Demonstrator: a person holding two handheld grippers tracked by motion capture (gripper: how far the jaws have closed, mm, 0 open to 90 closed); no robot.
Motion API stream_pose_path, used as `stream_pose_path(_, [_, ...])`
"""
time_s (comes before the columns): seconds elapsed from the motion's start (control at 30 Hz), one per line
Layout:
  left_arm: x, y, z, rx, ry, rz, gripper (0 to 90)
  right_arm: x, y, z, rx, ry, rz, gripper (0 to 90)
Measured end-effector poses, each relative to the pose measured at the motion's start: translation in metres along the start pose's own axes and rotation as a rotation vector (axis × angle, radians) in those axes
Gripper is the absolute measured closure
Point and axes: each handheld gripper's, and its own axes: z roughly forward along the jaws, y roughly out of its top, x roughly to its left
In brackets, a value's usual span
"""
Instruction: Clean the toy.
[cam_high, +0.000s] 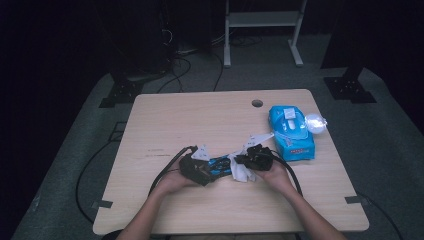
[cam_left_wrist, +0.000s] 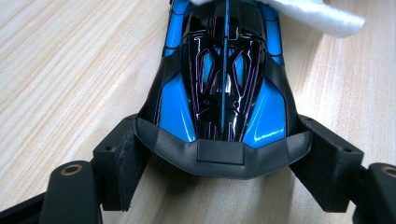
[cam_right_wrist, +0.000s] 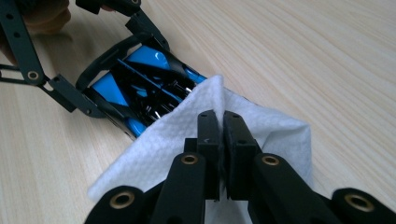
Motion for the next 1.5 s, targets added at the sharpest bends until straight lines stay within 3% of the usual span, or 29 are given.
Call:
stream_pose_path(0.23, [0.0, 0.001, 0.0, 0.005, 0.003, 0.007, 24.0, -0.014, -0.018, -0.014, 0.034, -0.05, 0.023, 85.7])
stream_pose_path(0.43, [0.0, 0.001, 0.001, 0.002, 0.003, 0.004, 24.1, -0.001, -0.013, -0.016, 0.015, -0.001, 0.0, 85.6])
stream_pose_path(0.63, [-0.001, 0.002, 0.001, 0.006, 0.004, -0.001, 24.1, 0.018, 0.008, 0.001, -0.024, 0.064, -0.033, 85.7])
stream_pose_path(0.77, [-0.001, 0.002, 0.002, 0.005, 0.004, 0.0, 24.1, 0.029, 0.017, 0.013, -0.024, 0.097, -0.06, 85.7])
stream_pose_path(0.93, [-0.001, 0.002, 0.002, 0.007, 0.007, 0.0, 24.1, 0.048, 0.03, 0.039, -0.016, 0.177, -0.077, 85.6])
stream_pose_path(1.0, [-0.001, 0.001, 0.0, 0.006, 0.005, -0.003, 24.0, 0.053, 0.033, 0.044, -0.013, 0.166, -0.103, 85.7])
stream_pose_path(1.07, [-0.001, 0.0, 0.0, 0.005, 0.004, -0.003, 24.1, 0.05, 0.034, 0.043, 0.0, 0.177, -0.091, 85.7])
stream_pose_path(1.17, [-0.001, 0.001, 0.001, 0.005, 0.003, -0.002, 24.1, 0.039, 0.031, 0.035, 0.005, 0.142, -0.088, 85.7])
stream_pose_path(1.3, [-0.001, 0.002, 0.001, 0.006, 0.004, 0.001, 24.1, 0.017, 0.022, 0.017, -0.018, 0.081, -0.034, 85.7])
stream_pose_path(1.33, [-0.001, 0.002, 0.001, 0.006, 0.004, 0.001, 24.1, 0.017, 0.022, 0.017, -0.018, 0.081, -0.034, 85.7])
stream_pose_path(1.4, [-0.001, 0.002, 0.002, 0.004, 0.005, -0.002, 24.1, 0.005, 0.023, 0.012, 0.002, 0.038, -0.013, 85.7])
stream_pose_path(1.5, [-0.001, 0.002, 0.002, 0.005, 0.005, -0.004, 24.1, 0.008, 0.028, 0.018, 0.001, 0.046, -0.022, 85.8])
